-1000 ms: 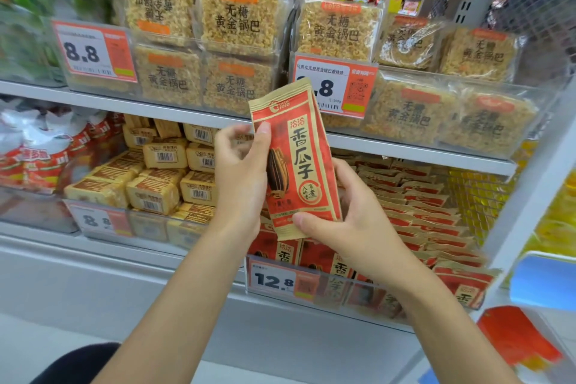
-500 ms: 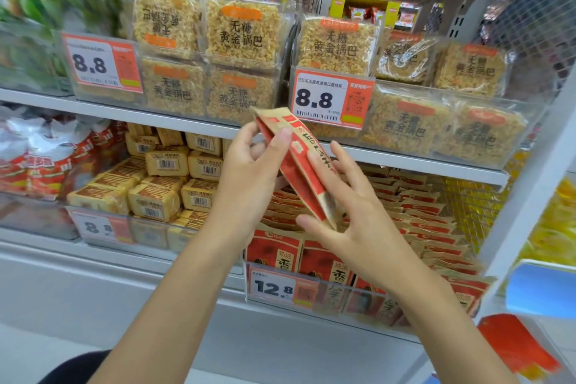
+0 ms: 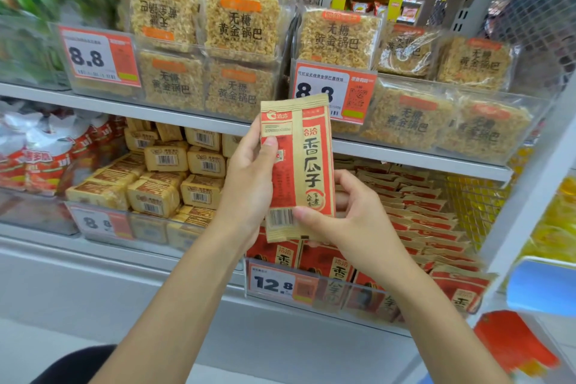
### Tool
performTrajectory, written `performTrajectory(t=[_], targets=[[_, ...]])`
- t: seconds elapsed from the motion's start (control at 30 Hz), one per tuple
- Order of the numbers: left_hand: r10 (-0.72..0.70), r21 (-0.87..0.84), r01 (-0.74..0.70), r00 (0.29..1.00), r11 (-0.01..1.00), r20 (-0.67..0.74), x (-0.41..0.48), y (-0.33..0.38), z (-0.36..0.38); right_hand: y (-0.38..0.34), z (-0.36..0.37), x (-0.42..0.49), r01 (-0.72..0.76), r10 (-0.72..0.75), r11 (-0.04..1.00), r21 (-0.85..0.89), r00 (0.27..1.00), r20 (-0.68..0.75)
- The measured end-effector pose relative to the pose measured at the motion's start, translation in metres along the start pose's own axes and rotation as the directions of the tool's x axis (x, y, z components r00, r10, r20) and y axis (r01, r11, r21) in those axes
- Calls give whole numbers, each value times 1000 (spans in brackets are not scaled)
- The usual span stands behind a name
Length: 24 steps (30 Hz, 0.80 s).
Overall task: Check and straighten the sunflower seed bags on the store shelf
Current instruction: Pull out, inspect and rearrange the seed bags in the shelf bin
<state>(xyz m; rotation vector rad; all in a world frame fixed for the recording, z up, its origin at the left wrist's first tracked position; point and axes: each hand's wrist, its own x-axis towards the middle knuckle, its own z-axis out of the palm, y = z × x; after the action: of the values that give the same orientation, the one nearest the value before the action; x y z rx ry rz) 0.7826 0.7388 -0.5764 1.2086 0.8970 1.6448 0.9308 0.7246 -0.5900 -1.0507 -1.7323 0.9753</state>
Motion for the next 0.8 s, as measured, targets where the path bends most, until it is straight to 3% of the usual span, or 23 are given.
performTrajectory(t=[0.1,0.17,0.27,0.6,0.7,0.8], targets=[[30,47,-32,999,998,44,-2,-3,2,-3,-4,-4,24,-22,999,-27,995,95],[42,85,-50,995,995,87,-3,-5,3,-5,-4,-6,18,-23,997,73,998,63],[50,109,-63,992,992,119,-3,-7,1,-6,-3,-5,52,-51,998,44,999,-11],[10,104,-23,993,994,118,-3,-6,-2,-10,-9,-4,-3,3,1000,22,999,40],[-20,48,17,998,999,66,-3,-2,-1,-8,-4,-2,5,-2,999,31,995,-100],[-99,-122,111,990,986,104,-4,1,2,-3,-5,1,75,-111,988,-137,953,-280]])
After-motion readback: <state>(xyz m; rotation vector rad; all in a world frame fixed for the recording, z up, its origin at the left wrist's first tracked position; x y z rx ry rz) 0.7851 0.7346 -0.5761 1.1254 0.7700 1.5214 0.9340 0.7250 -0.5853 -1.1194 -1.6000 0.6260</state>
